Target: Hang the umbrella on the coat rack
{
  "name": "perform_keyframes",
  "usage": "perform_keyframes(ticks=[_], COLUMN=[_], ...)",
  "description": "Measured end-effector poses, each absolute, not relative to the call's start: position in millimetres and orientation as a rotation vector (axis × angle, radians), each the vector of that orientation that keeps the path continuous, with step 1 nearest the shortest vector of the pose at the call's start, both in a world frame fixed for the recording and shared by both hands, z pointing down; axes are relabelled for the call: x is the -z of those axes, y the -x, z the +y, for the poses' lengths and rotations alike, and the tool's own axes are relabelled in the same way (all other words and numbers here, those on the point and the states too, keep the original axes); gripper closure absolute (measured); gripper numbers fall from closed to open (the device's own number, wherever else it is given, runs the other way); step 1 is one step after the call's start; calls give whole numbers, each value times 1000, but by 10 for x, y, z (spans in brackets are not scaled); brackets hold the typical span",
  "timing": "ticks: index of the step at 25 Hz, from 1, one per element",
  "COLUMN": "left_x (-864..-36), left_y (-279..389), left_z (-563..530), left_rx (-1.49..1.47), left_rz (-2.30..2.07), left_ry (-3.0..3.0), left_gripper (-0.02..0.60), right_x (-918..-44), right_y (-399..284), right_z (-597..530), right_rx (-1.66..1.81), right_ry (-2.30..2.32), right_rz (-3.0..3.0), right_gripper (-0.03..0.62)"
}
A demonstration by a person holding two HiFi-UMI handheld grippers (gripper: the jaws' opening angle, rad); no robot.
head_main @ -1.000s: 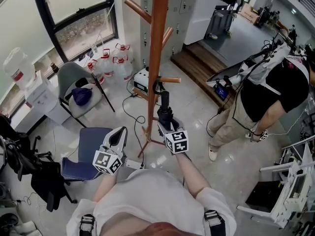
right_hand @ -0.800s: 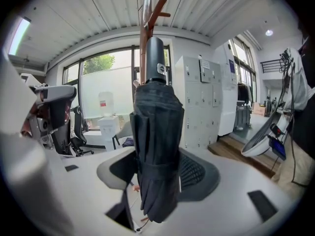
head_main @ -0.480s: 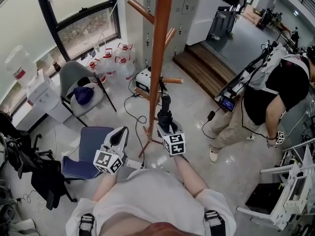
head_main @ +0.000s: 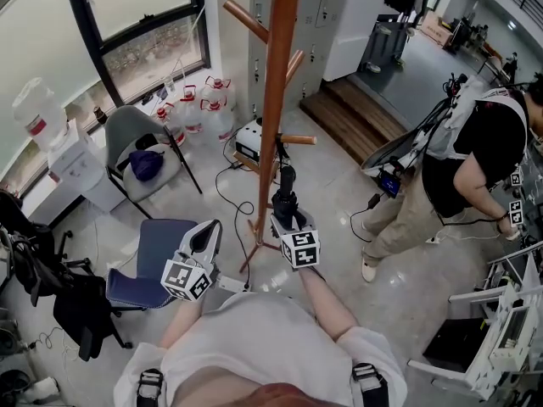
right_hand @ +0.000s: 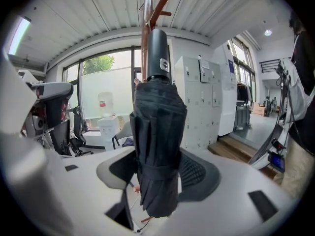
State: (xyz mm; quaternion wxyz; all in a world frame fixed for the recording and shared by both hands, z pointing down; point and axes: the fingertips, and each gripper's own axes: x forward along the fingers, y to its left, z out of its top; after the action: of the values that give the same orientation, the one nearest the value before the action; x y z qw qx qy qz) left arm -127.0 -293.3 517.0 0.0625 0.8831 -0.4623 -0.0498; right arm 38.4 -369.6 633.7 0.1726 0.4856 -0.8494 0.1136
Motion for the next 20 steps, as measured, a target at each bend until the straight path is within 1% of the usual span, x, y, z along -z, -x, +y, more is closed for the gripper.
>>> perform_keyframes(ticks=[4,6,7,10,17,20], left_x=[-5154,-5155,-5158,-5162,-5081,-5061], left_y=[1242,1236,1234,1219,1198,1199], left_z=[-2892,-2875,-2871,-2870,-2843,-2806], left_rx=[153,153,153,152,176,187], left_rz=[-1398,-1398,-1398,-1400,-1402,-1408], left_ry=[-2676,-2676,-2675,-2675,-2682,-2684], left_gripper=[572,572,572,572,572,572], right_x=[-6288,-6175,-6115,-5933,-5501,-5191], right_y=[-404,-391,-390,-417,-619,-661], right_z=[-3670,-3653,-3647,-3627,-3457,-3287], right_rx=[-266,-207,-180,-130,-173,-102], right_ry=[-1402,-1410,-1414,-1428,-1515,-1558], right_rz=[-2397,-2409,-2410,-2418,-2447,-2486], right_gripper=[348,290,283,283,283,290])
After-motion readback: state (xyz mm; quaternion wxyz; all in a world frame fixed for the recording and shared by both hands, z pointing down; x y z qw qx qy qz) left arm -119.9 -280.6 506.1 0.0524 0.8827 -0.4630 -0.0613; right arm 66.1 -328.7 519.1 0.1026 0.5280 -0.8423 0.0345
